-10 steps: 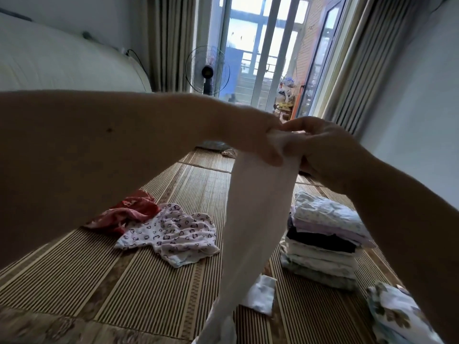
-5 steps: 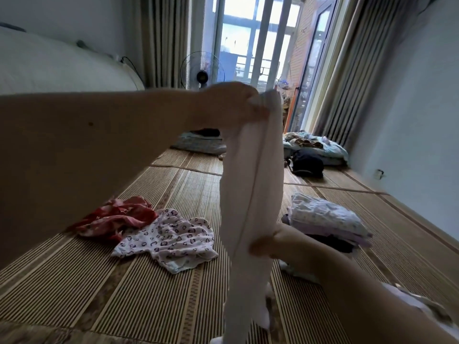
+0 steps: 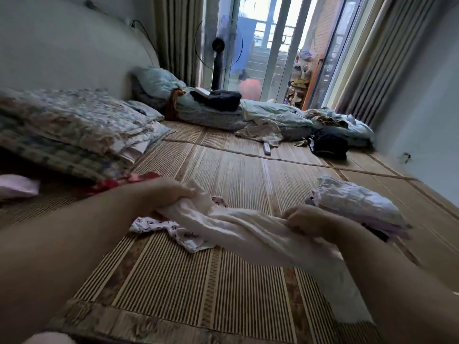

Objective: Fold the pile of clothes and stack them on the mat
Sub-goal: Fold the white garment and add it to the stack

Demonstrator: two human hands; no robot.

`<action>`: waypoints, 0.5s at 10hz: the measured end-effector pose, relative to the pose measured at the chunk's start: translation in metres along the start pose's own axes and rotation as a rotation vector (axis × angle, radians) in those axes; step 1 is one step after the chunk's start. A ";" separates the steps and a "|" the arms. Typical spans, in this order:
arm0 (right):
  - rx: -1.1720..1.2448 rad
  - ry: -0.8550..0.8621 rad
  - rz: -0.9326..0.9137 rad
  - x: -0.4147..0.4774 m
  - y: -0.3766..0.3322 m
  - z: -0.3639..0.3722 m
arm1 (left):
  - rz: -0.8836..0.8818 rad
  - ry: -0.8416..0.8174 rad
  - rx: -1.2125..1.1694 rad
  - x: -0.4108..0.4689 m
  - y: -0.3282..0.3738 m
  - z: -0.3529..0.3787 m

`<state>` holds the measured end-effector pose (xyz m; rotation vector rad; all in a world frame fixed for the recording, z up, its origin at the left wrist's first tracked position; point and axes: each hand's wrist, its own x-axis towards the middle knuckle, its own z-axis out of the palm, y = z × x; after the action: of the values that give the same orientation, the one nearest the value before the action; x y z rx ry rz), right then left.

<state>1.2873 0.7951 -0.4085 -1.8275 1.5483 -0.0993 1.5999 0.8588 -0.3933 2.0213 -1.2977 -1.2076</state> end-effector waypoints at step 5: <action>0.093 0.438 0.348 -0.058 0.151 0.101 | -0.039 0.218 0.145 0.072 -0.167 0.045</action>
<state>1.1964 0.8922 -0.5450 -1.5003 2.1052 -0.4218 1.6563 0.8750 -0.5709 2.2198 -1.2754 -0.9010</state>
